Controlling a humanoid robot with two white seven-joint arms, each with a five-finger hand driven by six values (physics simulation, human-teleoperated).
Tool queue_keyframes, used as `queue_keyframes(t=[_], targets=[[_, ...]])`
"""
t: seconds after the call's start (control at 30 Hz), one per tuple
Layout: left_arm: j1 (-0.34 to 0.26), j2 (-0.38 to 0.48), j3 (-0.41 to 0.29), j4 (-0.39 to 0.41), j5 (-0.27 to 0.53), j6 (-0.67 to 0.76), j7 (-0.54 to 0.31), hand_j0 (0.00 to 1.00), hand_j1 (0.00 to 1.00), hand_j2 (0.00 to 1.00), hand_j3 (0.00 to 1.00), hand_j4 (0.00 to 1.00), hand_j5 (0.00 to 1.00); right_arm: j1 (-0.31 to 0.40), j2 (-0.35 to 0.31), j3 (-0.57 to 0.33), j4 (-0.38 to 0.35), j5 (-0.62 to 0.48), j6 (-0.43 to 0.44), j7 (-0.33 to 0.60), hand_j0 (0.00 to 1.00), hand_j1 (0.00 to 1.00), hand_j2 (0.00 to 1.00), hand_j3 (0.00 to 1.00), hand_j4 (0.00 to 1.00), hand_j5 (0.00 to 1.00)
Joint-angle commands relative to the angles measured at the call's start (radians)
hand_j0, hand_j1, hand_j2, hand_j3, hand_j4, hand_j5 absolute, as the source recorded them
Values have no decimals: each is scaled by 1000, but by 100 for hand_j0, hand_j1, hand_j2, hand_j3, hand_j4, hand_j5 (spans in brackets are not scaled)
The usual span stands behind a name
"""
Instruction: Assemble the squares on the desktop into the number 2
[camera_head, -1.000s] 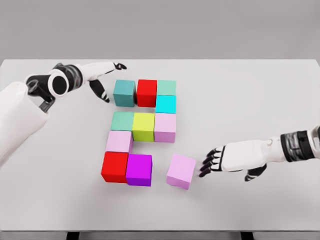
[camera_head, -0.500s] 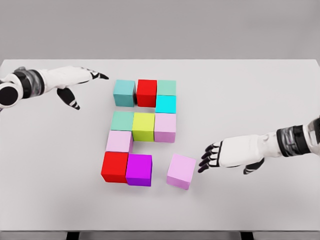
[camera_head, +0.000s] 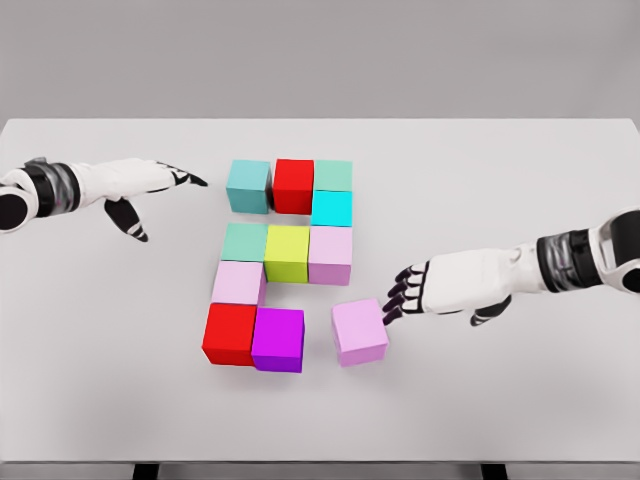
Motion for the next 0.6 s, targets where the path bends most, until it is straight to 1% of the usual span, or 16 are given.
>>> queue_keyframes(t=[0.0, 0.03, 0.23, 0.3, 0.37, 0.57], targets=[[0, -7, -1, 32, -22, 0, 0, 100, 100, 100, 100, 100, 100, 0, 10, 0, 3, -5, 2, 0, 100, 100, 100, 100, 100, 100], [0, -10, -1, 43, -40, -1, 0, 100, 100, 100, 100, 100, 100, 0, 10, 1, 3, -3, 2, 0, 100, 100, 100, 100, 100, 100], [-3, -36, -15, 43, -101, -1, 0, 100, 100, 100, 100, 100, 100, 5, 5, 30, -8, 0, 2, 0, 100, 100, 100, 100, 100, 100], [-6, -50, -15, 43, -109, -1, 0, 100, 100, 100, 100, 100, 100, 8, 3, 32, -13, 0, 2, 0, 100, 100, 100, 100, 100, 100], [-9, -64, -15, 43, -114, -1, 0, 100, 100, 100, 100, 100, 100, 8, 0, 39, -39, 0, 2, 0, 100, 100, 100, 100, 100, 100], [-11, -84, -15, 43, -124, -1, 0, 100, 100, 100, 100, 100, 100, 8, 5, 44, -40, 2, 2, 0, 100, 100, 100, 100, 100, 100]])
